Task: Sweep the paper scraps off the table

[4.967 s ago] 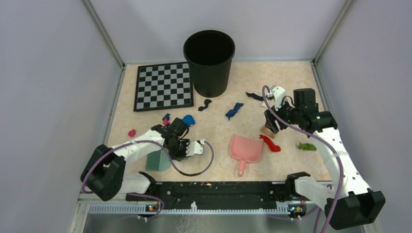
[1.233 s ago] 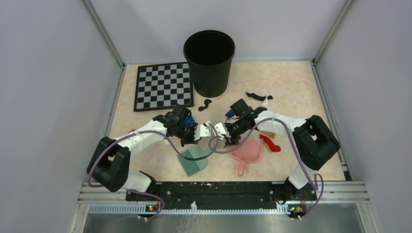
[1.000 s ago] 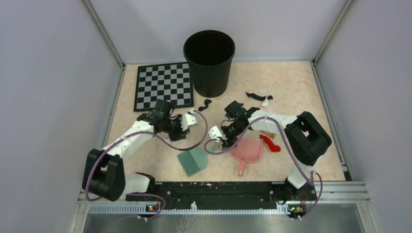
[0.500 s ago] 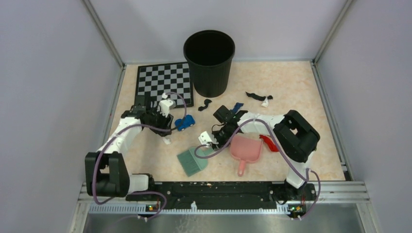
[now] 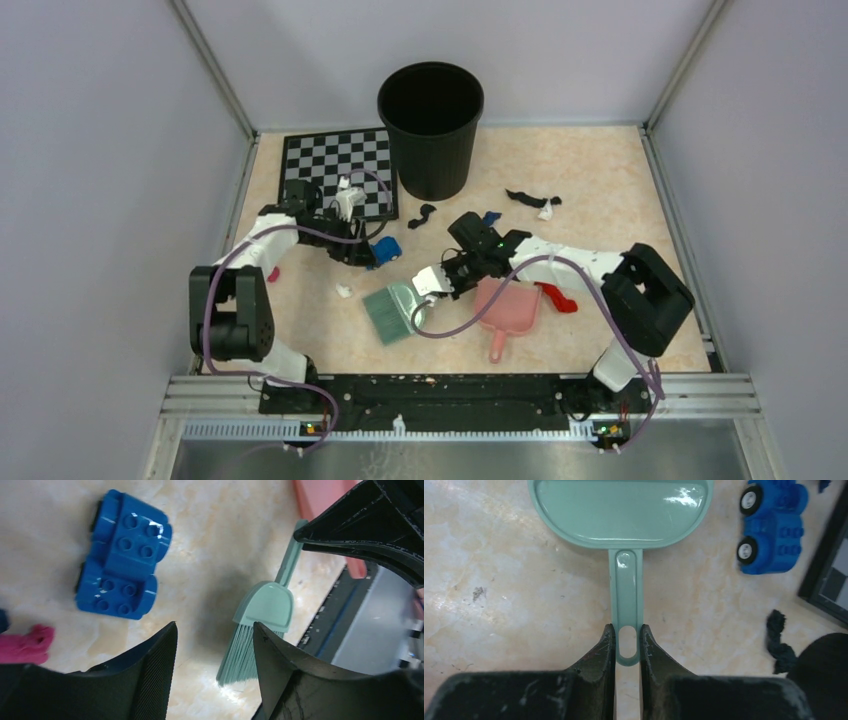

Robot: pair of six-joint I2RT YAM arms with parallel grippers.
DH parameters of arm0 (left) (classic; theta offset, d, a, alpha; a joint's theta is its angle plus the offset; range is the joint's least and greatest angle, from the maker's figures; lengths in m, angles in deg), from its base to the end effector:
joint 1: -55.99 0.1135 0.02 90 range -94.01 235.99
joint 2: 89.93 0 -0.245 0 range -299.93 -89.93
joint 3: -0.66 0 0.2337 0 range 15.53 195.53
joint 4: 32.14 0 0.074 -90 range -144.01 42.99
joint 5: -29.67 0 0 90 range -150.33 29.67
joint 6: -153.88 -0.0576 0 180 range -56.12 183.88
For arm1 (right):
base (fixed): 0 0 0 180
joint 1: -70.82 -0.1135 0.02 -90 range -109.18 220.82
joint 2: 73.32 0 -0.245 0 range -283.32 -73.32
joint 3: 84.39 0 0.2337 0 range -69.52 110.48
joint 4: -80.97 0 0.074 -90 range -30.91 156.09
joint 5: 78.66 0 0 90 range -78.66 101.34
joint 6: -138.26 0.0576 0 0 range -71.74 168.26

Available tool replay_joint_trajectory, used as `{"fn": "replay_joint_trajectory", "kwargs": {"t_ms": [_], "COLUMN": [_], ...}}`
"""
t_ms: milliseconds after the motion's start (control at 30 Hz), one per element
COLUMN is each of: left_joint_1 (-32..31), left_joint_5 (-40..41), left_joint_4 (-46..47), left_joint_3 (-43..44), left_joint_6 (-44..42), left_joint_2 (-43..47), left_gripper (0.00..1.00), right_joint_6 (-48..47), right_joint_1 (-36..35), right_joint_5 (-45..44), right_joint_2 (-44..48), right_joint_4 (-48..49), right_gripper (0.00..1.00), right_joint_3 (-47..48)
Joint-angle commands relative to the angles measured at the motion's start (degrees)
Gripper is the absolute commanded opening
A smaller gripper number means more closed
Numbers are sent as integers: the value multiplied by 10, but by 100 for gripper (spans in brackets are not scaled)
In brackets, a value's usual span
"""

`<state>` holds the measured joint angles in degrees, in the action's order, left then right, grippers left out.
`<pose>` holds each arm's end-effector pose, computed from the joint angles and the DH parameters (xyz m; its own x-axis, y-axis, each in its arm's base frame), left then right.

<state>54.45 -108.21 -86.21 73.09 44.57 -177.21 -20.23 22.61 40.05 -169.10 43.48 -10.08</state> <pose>0.2735 -0.0501 0.1932 -0.7861 0.2430 -0.5683 0.5771 0.6177 -0.5342 0.1969 0.2618 0.1650 0.5526 -0.6062 -0.5720 -0.8315 -0.4477 -0.3288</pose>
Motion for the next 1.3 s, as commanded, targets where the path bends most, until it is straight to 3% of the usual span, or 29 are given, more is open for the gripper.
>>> {"fn": "replay_joint_trajectory", "kwargs": {"t_ms": [0,267,600,733,867,1000,1067,1267], "left_joint_1": [-13,-67,-80,-79,-79,-80,-82,-82], "left_joint_5": [-110,-170,-147,-120,-42,-80,-104,-152], "left_joint_4": [3,-45,-16,-16,30,0,-22,-60], "left_joint_3": [3,-16,-11,7,-4,-2,5,27], "left_joint_6": [15,-54,-40,-31,-1,-21,-33,-68], "left_joint_2": [-21,-72,-99,-92,-77,-105,-121,-130], "left_gripper": [63,58,52,57,61,60,57,31], "right_joint_6": [-22,-10,3,4,13,29,33,47], "right_joint_1": [-5,-5,-5,-5,-4,-3,-3,2], "right_joint_5": [6,-1,-2,-3,-6,-9,-10,-14], "right_joint_2": [41,35,53,59,65,66,68,65], "right_joint_4": [50,61,83,84,96,113,120,126], "right_gripper": [0,0,0,0,0,0,0,0], "right_joint_3": [-11,-7,-22,-28,-35,-38,-40,-41]}}
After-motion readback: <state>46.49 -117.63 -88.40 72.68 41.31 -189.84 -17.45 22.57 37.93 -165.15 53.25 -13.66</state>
